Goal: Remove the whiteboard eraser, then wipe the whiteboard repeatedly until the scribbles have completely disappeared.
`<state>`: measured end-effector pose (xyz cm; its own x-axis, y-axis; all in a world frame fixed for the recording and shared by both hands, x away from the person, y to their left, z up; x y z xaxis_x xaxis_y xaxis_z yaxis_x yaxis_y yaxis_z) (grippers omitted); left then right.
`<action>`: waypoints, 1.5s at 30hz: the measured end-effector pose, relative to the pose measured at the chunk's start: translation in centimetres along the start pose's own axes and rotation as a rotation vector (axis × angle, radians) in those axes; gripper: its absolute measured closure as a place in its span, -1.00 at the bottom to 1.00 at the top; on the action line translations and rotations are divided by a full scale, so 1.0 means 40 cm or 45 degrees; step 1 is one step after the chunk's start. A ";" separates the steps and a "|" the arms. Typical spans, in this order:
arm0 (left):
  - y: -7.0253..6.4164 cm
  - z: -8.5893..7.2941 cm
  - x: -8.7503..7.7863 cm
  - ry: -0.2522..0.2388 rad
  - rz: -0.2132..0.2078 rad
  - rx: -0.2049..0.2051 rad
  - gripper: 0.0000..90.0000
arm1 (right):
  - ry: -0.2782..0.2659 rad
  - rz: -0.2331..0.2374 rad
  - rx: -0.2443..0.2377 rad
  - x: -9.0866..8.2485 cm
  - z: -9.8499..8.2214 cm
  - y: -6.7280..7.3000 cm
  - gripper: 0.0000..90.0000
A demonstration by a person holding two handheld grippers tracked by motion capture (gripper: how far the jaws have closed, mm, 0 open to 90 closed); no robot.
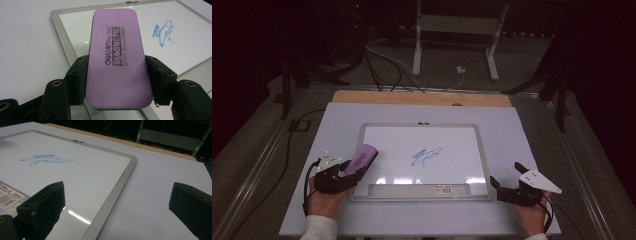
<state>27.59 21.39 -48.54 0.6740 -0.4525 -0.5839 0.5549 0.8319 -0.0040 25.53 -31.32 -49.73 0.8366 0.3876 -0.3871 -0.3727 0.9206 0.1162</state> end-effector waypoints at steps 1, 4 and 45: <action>0.000 0.002 0.000 -0.003 0.001 0.001 -0.08 | -0.002 0.000 -0.001 0.000 0.000 0.000 -0.98; 0.001 0.008 -0.001 -0.009 0.000 0.008 -0.08 | 0.000 -0.001 0.002 0.001 0.000 -0.001 -0.98; -0.048 0.090 0.067 -0.044 -0.072 0.120 -0.08 | -0.017 -0.013 0.007 -0.004 0.002 -0.007 -0.98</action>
Point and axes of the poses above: each handheld gripper's, and its own axes: x roughly forward along the jaws, z roughly out of its top, y roughly to its left, the point moved 2 cm from there along x, roughly forward along the jaws, and after that the axes turned 11 degrees about x, right-handed, at the moved point
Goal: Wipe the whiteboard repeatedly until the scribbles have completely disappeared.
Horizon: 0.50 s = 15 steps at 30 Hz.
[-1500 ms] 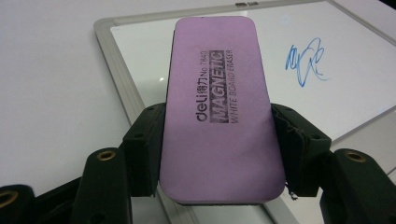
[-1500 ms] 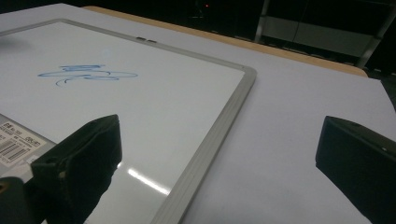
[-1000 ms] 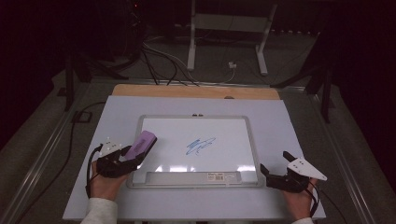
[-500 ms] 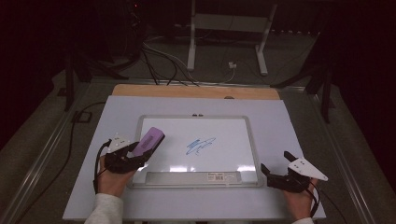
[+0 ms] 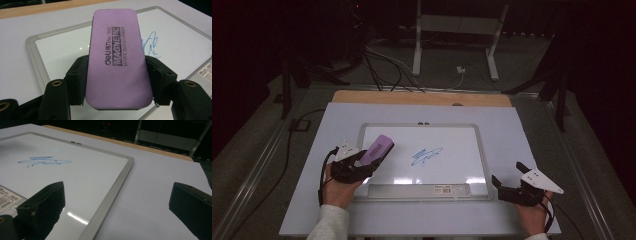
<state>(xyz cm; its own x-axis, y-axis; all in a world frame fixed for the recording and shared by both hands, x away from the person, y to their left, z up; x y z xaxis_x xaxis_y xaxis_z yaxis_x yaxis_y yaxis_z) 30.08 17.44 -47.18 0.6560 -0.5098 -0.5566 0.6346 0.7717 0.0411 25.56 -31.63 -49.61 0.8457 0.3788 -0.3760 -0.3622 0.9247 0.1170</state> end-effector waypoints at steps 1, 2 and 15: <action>-0.001 0.001 0.004 -0.003 -0.002 0.000 -0.08 | 0.000 0.000 -0.002 0.000 0.000 0.000 -0.98; -0.001 0.002 0.007 0.002 -0.003 0.005 -0.08 | 0.001 0.000 0.000 0.001 0.000 0.001 -0.98; -0.008 0.017 0.049 -0.005 -0.031 0.006 -0.08 | 0.007 0.001 0.001 0.002 0.000 0.001 -0.98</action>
Point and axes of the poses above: each handheld gripper's, and its own axes: x roughly forward along the jaws, z roughly out of its top, y roughly to its left, the point moved 2 cm from there along x, roughly forward along the jaws, and after that the axes turned 11 degrees about x, right-handed, at the moved point
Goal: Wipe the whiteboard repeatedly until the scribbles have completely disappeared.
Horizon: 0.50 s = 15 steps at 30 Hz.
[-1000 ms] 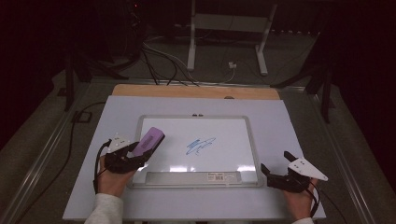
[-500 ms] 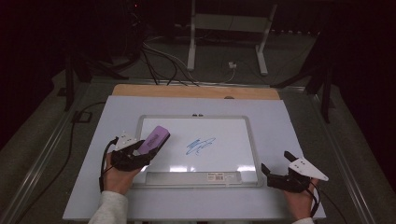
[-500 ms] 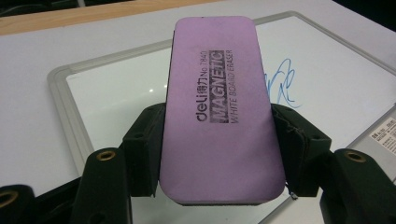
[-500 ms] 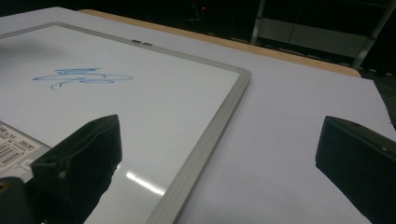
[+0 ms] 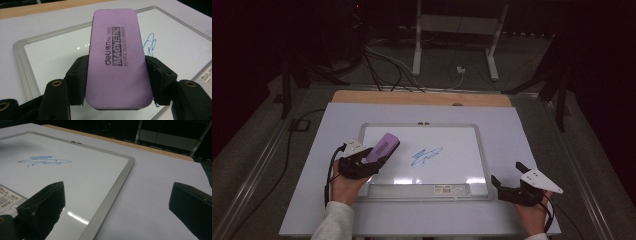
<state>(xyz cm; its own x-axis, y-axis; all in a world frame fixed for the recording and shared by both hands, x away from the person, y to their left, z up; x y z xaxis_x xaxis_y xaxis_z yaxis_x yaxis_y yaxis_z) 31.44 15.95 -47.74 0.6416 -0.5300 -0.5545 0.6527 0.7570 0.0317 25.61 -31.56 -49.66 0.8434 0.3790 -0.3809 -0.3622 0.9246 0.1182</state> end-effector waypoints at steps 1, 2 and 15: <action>-0.001 0.001 0.004 0.001 -0.002 0.001 -0.08 | 0.000 0.000 0.000 0.000 0.000 0.000 -0.98; -0.002 0.002 0.007 0.002 -0.005 0.003 -0.08 | 0.000 0.000 -0.001 0.000 0.000 0.000 -0.98; -0.017 0.004 0.052 0.018 -0.038 0.020 -0.08 | 0.002 0.003 -0.003 0.001 0.000 0.000 -0.98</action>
Point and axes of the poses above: each handheld gripper's, and its own axes: x roughly forward along the jaws, z roughly out of its top, y roughly to its left, the point moved 2 cm from there along x, roughly forward along the jaws, and after that the axes turned 11 degrees about x, right-handed, at the moved point
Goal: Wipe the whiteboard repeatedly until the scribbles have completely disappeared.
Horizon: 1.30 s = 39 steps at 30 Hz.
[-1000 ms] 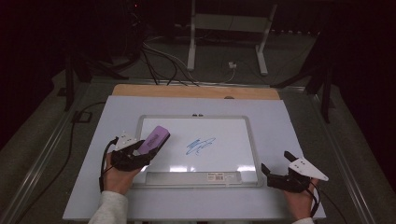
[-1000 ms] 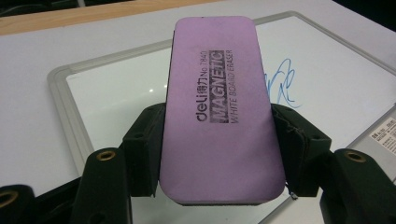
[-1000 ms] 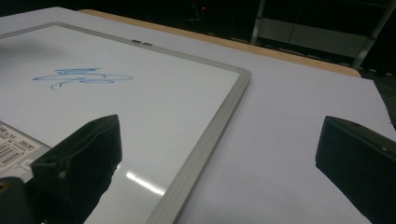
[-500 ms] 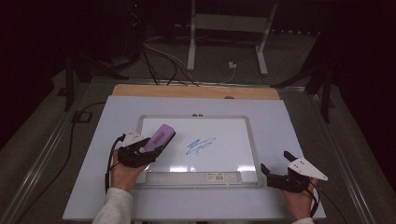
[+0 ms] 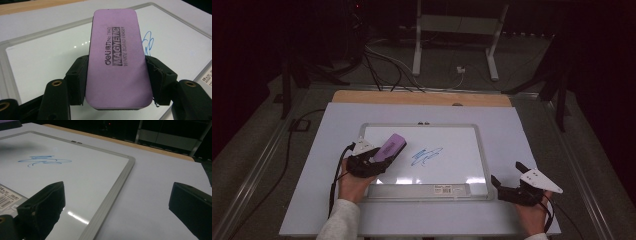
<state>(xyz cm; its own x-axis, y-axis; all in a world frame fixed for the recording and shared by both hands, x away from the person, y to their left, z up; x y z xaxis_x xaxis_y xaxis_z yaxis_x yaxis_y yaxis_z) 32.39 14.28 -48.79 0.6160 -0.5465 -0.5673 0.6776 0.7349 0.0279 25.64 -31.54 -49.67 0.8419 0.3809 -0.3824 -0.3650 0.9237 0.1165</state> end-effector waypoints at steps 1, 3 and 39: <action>-0.001 0.000 0.003 0.005 -0.001 0.001 -0.08 | 0.000 0.000 0.000 0.000 0.000 0.000 -0.98; -0.004 0.001 0.011 0.011 -0.006 0.002 -0.08 | 0.000 0.000 -0.001 0.000 0.000 0.000 -0.98; -0.069 -0.007 0.132 0.141 -0.080 0.061 -0.08 | 0.006 -0.001 -0.004 0.001 -0.001 -0.001 -0.98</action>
<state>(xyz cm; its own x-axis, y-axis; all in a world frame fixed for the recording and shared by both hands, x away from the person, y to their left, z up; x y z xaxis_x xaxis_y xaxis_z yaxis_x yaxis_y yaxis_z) 33.67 9.50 -52.11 0.5252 -0.5412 -0.6567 0.7335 0.6792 0.0269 25.66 -31.55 -49.73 0.8403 0.3798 -0.3869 -0.3656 0.9239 0.1130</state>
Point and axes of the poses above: each handheld gripper's, and its own axes: x roughly forward along the jaws, z roughly out of its top, y roughly to its left, the point moved 2 cm from there along x, roughly forward along the jaws, and after that the axes turned 11 degrees about x, right-handed, at the moved point
